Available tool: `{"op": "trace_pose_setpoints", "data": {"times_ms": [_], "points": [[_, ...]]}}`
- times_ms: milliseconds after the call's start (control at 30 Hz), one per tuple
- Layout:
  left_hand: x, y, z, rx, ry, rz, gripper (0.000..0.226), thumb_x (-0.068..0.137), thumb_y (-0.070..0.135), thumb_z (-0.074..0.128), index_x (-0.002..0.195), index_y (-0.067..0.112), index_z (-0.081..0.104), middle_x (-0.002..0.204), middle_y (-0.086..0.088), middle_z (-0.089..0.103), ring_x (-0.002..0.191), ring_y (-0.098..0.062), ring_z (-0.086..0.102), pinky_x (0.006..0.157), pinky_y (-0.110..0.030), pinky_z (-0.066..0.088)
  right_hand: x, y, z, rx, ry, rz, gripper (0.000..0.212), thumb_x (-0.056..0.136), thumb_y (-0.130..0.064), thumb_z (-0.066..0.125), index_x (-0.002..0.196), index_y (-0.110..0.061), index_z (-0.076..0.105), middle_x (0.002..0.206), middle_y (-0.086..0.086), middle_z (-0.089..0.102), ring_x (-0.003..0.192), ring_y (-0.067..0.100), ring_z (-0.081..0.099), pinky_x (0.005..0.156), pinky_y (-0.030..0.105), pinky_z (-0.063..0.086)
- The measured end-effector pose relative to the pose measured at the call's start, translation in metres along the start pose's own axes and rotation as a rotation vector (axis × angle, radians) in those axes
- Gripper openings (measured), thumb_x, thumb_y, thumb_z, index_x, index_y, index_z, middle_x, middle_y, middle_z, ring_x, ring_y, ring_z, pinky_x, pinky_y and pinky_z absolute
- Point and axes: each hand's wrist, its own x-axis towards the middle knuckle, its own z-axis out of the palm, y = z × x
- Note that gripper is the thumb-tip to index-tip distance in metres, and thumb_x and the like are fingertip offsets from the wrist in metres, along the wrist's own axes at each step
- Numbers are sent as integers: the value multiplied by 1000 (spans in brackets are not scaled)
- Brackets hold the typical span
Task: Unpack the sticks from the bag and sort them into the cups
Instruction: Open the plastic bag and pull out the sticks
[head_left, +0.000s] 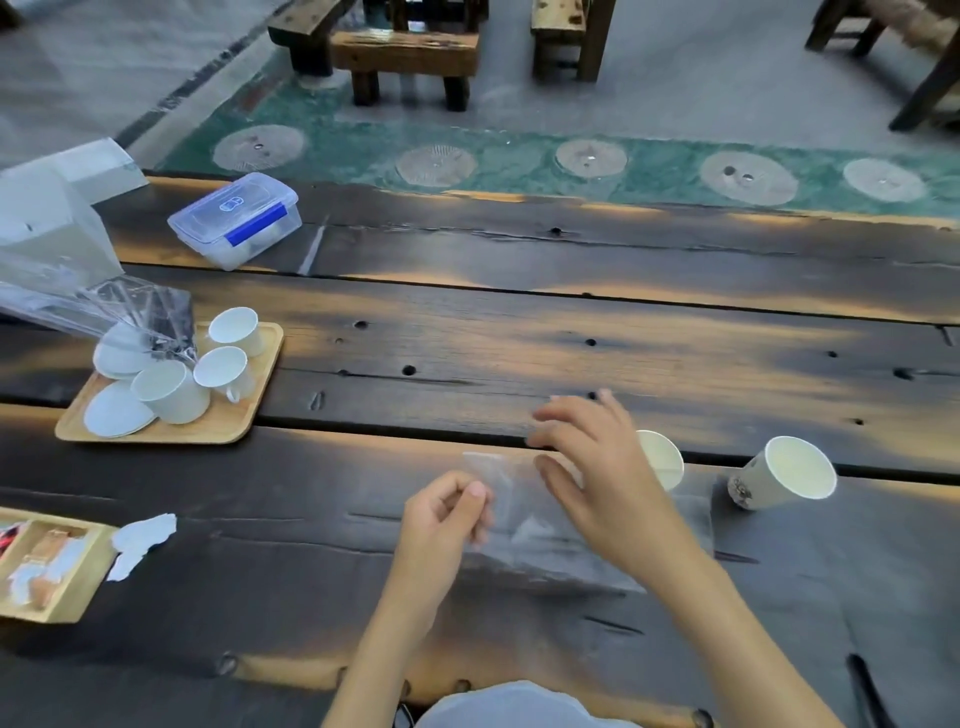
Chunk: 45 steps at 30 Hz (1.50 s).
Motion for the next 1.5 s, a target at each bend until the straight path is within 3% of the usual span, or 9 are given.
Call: {"op": "trace_pose_setpoints", "data": {"times_ms": [133, 300, 433, 633, 900, 1100, 1300, 1400, 1500], "points": [[-1, 4, -1, 1, -92, 13, 28, 98, 22, 53, 80, 2, 63, 67, -5, 56, 64, -15, 51, 61, -25, 44, 9, -12, 4, 252, -406, 138, 28, 97, -27, 55, 124, -25, 49, 118, -7, 65, 115, 14, 57, 104, 29, 40], [-2, 10, -5, -19, -96, 32, 18, 98, 18, 56, 89, 8, 67, 72, -23, 54, 65, -21, 51, 60, -28, 45, 18, -10, 6, 378, -357, 240, 14, 90, -17, 64, 104, -21, 63, 79, -6, 66, 73, 10, 58, 73, 34, 50], [-2, 11, -1, -20, -72, 14, 21, 97, 23, 56, 83, 13, 68, 70, -10, 60, 64, -17, 53, 61, -30, 46, 16, -11, 7, 534, -334, 291, 15, 88, -16, 67, 97, -21, 55, 79, 2, 67, 61, 9, 53, 62, 28, 45], [-2, 16, 5, -15, -78, 13, 28, 99, 28, 55, 79, 15, 68, 63, -12, 55, 61, -16, 51, 62, -28, 45, 5, -9, 9, 420, -313, 220, 21, 83, -28, 74, 96, -24, 58, 94, -12, 62, 83, 12, 58, 70, 22, 47], [-2, 19, 1, 10, -60, 24, 25, 95, 23, 57, 83, 8, 73, 64, 2, 64, 62, -10, 57, 64, -22, 49, -1, -8, 15, 466, -196, 175, 12, 92, -18, 65, 83, -11, 71, 92, -1, 69, 81, 12, 60, 69, 11, 39], [-7, 11, -5, 113, -35, -1, 18, 95, 13, 59, 87, 14, 75, 68, 0, 68, 63, -7, 60, 63, -22, 50, 2, -6, 10, 630, -55, 429, 16, 91, -21, 62, 81, -11, 70, 71, 4, 73, 71, 22, 67, 73, 46, 55], [-2, 27, -2, 57, -80, 17, 18, 89, 13, 71, 107, 15, 69, 98, -1, 74, 87, -11, 70, 68, -24, 55, 5, -14, 7, 536, -241, 302, 15, 92, -18, 65, 84, -7, 70, 78, 8, 71, 74, 23, 64, 73, 41, 52], [6, 33, 6, 63, -56, 71, 3, 89, 5, 67, 89, 4, 69, 67, 1, 67, 59, -6, 59, 55, -18, 45, 7, -13, 4, 494, -210, 329, 19, 92, -23, 65, 81, -7, 67, 71, 8, 70, 68, 21, 65, 68, 38, 51], [11, 31, 4, 54, 39, 94, 15, 92, 5, 63, 83, -7, 63, 59, -3, 55, 52, -7, 49, 51, -18, 42, -4, 11, -10, 429, -286, 417, 23, 85, -35, 72, 77, -16, 63, 64, -4, 65, 58, 9, 58, 60, 30, 47]]}}
